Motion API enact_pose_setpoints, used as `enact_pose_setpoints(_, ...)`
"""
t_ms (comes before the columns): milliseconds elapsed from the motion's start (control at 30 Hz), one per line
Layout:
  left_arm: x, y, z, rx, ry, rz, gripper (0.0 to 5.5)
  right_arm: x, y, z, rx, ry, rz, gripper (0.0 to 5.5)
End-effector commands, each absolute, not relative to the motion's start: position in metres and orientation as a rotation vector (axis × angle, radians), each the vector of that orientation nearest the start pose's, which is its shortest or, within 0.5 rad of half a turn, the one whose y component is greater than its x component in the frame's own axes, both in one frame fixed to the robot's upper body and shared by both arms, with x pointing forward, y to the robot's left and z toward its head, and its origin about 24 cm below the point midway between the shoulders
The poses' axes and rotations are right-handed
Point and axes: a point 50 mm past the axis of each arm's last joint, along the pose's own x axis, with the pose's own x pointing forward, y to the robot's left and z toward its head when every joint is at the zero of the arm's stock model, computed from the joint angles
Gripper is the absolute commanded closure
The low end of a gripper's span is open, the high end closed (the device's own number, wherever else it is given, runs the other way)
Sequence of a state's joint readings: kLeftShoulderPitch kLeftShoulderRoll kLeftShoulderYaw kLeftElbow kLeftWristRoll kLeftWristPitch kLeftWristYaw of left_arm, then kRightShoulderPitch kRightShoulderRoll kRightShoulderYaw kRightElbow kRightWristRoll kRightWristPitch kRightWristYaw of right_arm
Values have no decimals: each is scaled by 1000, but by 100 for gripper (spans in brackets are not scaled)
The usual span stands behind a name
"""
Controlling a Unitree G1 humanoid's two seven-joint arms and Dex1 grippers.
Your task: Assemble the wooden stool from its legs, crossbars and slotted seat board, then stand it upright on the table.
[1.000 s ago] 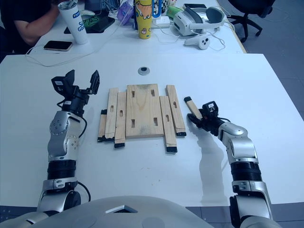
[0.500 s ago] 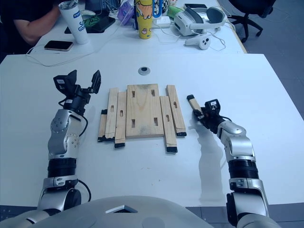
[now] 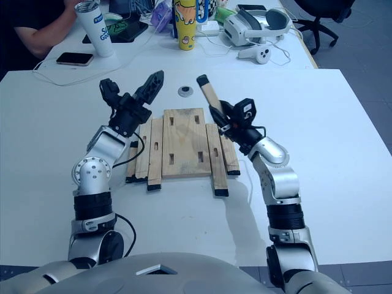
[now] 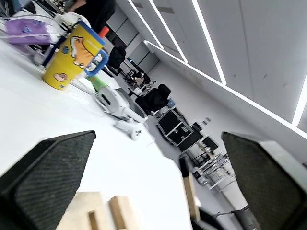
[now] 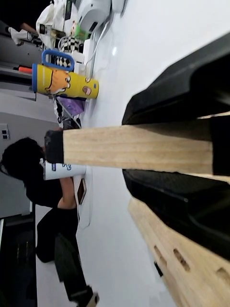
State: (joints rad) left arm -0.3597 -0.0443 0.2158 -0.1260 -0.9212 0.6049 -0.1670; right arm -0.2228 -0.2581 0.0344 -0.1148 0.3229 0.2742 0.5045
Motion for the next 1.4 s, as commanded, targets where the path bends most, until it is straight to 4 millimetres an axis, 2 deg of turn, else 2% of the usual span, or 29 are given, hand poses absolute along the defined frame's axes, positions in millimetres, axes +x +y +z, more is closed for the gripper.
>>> enact_pose_setpoints(33, 297, 112, 137, -943, 55, -558, 64, 274, -131, 105, 33, -50, 713, 420)
enact_pose_setpoints(333, 292, 100, 128, -1010, 235, -656, 64, 265, -122, 107, -8, -71, 848, 420)
enact_pose_setpoints(567, 295, 101, 132, -1055, 256, -670, 64, 263, -122, 108, -18, -83, 894, 420)
enact_pose_setpoints(1400, 287, 97, 133, -1035, 301, -754, 429, 261, -124, 110, 44, -73, 897, 420)
